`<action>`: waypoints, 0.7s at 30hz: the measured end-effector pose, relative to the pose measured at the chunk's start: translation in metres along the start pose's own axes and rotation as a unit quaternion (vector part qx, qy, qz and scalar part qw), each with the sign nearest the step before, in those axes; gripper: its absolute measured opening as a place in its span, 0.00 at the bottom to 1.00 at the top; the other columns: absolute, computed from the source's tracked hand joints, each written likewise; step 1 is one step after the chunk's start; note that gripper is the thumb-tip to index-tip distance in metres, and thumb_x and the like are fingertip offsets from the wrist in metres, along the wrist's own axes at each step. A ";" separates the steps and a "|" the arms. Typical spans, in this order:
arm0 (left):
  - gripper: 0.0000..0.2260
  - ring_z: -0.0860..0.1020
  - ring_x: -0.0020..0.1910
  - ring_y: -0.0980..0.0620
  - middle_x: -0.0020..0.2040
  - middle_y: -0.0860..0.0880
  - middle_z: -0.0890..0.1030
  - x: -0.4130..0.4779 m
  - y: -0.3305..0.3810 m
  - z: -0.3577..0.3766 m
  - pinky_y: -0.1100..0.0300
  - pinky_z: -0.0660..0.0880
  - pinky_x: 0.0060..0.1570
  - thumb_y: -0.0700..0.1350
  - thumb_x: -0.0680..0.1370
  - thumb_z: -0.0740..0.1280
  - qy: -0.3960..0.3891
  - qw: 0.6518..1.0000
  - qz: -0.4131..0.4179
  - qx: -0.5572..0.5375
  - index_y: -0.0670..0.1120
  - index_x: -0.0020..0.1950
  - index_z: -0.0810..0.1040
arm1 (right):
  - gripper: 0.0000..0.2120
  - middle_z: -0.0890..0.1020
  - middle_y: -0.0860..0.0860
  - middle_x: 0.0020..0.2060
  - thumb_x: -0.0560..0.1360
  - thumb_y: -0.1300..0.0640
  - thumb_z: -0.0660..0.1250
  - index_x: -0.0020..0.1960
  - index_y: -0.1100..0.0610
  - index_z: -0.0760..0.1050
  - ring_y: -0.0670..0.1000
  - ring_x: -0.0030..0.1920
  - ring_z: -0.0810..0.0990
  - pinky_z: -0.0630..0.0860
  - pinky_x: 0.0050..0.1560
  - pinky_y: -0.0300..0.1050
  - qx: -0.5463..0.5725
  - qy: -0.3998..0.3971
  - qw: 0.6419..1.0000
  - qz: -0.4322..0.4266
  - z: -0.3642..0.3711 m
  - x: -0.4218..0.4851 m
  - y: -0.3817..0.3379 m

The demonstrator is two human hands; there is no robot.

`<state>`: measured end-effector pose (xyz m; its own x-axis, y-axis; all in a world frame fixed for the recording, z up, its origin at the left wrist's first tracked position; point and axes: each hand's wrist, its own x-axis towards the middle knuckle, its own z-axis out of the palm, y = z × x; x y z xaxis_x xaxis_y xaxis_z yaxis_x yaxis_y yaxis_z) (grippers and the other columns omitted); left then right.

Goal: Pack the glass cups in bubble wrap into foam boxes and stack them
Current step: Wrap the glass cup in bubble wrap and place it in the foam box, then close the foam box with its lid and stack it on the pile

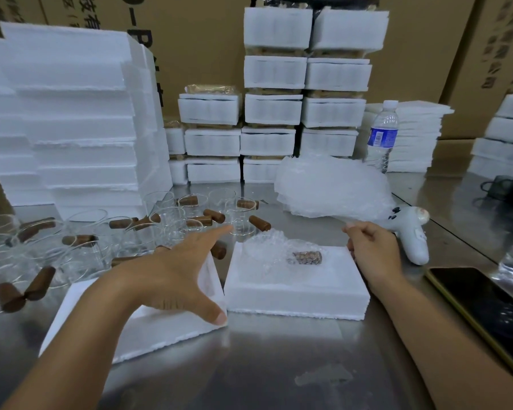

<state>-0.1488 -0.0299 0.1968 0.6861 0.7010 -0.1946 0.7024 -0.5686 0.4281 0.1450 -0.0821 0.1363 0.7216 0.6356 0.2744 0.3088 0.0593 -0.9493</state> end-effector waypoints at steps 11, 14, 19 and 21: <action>0.50 0.76 0.60 0.57 0.62 0.56 0.74 -0.027 -0.011 -0.054 0.51 0.74 0.59 0.72 0.52 0.75 0.443 0.825 0.212 -0.281 0.59 0.70 0.64 | 0.08 0.75 0.48 0.25 0.76 0.58 0.64 0.41 0.59 0.78 0.39 0.24 0.72 0.68 0.31 0.35 -0.014 0.005 1.000 -0.010 0.003 0.001 0.001; 0.53 0.70 0.66 0.39 0.68 0.32 0.64 -0.019 -0.005 -0.049 0.54 0.74 0.60 0.64 0.63 0.76 0.510 0.736 0.282 -0.344 0.36 0.73 0.54 | 0.07 0.76 0.49 0.26 0.75 0.59 0.64 0.40 0.59 0.78 0.41 0.26 0.73 0.68 0.31 0.32 -0.008 0.022 1.000 -0.016 0.004 0.002 -0.002; 0.44 0.72 0.63 0.42 0.65 0.35 0.63 -0.010 0.035 -0.013 0.53 0.74 0.57 0.59 0.61 0.78 0.504 0.653 0.321 -0.465 0.45 0.66 0.56 | 0.10 0.78 0.44 0.33 0.75 0.60 0.65 0.36 0.50 0.76 0.39 0.35 0.74 0.68 0.36 0.25 0.044 0.107 0.990 -0.084 0.004 -0.003 -0.025; 0.31 0.72 0.57 0.47 0.60 0.42 0.64 -0.005 0.049 0.000 0.52 0.75 0.52 0.53 0.64 0.75 0.503 0.647 0.335 -0.464 0.52 0.57 0.59 | 0.10 0.78 0.43 0.33 0.76 0.58 0.64 0.37 0.50 0.76 0.38 0.35 0.74 0.68 0.37 0.26 0.086 0.082 0.989 -0.088 0.003 -0.009 -0.038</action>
<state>-0.1178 -0.0613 0.2190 -0.0210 0.6212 0.7834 -0.4258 -0.7145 0.5551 0.1256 -0.0878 0.1694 0.7609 0.4708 0.4465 0.3400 0.2967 -0.8924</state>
